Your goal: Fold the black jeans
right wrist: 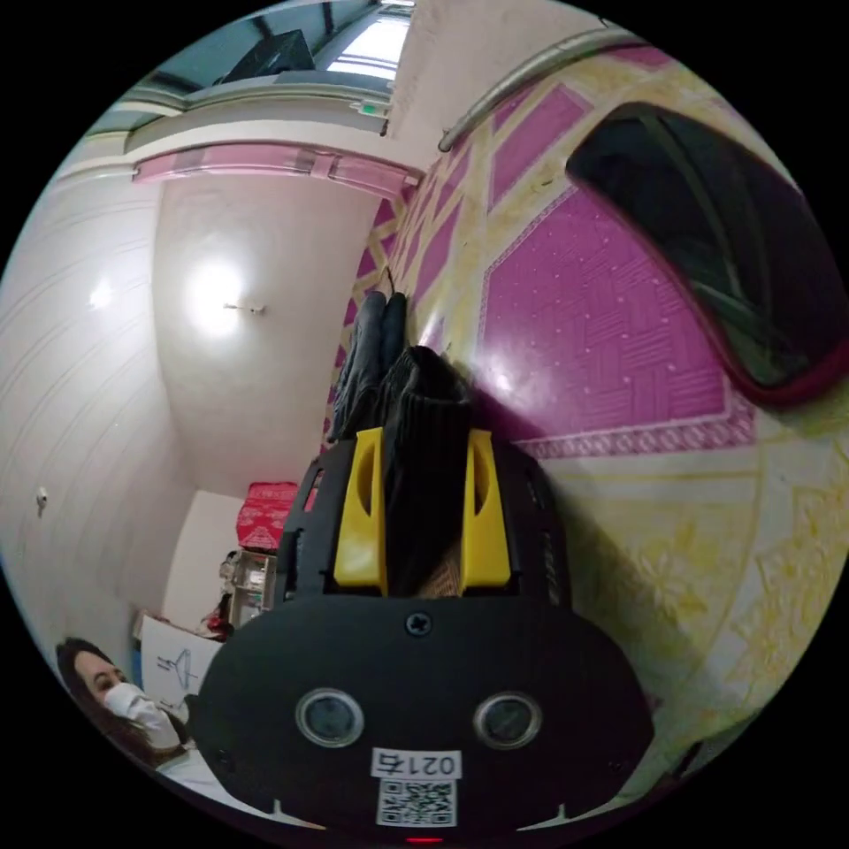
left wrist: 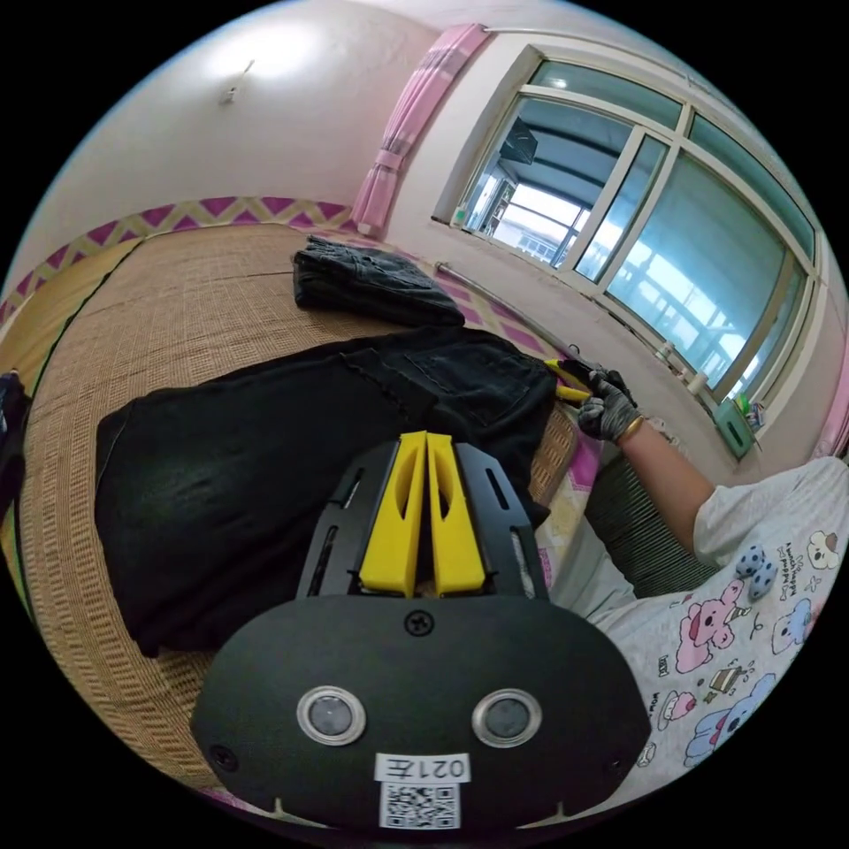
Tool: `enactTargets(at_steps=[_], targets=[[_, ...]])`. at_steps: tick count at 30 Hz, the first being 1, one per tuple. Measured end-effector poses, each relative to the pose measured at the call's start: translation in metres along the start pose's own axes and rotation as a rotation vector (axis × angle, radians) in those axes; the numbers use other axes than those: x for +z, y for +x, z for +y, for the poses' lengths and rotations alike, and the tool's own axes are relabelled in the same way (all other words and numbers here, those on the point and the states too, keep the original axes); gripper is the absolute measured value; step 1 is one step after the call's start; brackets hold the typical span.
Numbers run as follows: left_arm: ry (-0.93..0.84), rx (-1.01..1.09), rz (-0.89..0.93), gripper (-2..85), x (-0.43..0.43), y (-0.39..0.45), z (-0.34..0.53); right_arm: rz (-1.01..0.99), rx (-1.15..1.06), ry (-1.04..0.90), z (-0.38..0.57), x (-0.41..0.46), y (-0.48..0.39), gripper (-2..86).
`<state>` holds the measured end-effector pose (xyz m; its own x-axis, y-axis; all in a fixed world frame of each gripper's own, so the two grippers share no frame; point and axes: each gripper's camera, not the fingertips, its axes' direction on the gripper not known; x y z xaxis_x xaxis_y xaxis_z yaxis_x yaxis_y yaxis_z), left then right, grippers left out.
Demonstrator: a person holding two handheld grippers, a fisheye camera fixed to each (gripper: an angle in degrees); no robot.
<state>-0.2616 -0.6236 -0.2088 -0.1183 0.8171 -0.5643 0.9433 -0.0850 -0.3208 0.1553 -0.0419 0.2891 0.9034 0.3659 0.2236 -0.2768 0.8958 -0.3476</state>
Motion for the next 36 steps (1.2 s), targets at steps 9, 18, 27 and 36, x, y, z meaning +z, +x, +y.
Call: enactTargets(at_steps=[9,18,27,36], targets=[[0.048,-0.097,0.021,-0.9,-0.044,-0.030,0.033,0.008,-0.223,-0.092,0.013,0.044,-0.081,5.6],[0.108,-0.208,0.023,-0.9,-0.096,-0.077,0.078,0.244,-1.089,-0.226,0.220,0.194,-0.405,5.6],[0.137,-0.313,-0.002,-0.9,-0.150,-0.121,0.125,0.443,-1.405,-0.676,0.477,0.482,-0.363,3.5],[0.238,-0.339,-0.034,-0.9,-0.195,-0.149,0.129,0.593,-1.530,-0.548,0.537,0.518,-0.355,3.9]])
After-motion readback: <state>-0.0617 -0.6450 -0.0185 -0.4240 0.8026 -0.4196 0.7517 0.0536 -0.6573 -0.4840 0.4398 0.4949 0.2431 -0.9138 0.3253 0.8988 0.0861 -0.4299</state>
